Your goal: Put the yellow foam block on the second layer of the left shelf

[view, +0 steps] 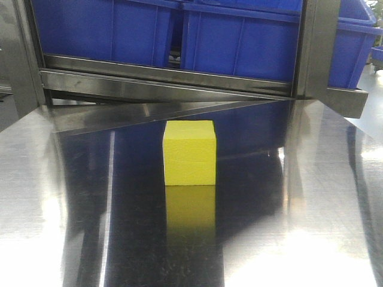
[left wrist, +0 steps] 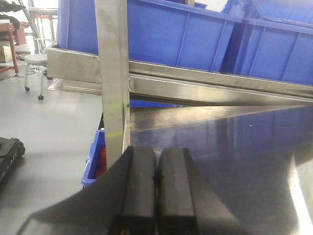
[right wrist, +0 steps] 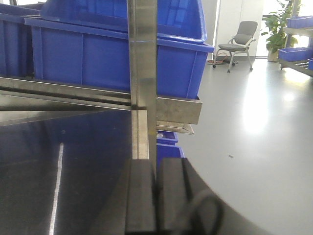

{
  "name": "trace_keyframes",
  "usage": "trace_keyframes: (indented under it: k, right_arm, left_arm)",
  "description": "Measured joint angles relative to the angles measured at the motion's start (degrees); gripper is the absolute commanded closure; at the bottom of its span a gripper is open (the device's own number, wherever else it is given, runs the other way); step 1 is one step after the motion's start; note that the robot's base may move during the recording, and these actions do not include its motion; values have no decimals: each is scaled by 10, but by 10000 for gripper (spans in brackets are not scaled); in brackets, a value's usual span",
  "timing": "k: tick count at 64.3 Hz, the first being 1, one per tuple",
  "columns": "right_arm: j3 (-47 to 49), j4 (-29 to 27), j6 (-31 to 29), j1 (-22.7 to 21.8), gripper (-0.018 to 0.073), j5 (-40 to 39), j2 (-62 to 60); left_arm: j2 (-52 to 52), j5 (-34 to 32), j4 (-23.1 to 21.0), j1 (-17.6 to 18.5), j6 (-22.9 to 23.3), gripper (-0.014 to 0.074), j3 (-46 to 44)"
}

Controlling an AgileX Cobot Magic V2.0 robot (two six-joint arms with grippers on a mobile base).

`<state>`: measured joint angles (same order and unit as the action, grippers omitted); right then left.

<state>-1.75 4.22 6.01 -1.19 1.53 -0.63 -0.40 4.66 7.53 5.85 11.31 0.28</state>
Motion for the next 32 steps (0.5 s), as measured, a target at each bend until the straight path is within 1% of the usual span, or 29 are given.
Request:
trace_keyframes:
  k: [32]
  right_arm:
    - [0,0,0,0,525,0,0]
  left_arm:
    - [0,0,0,0,0,460,0]
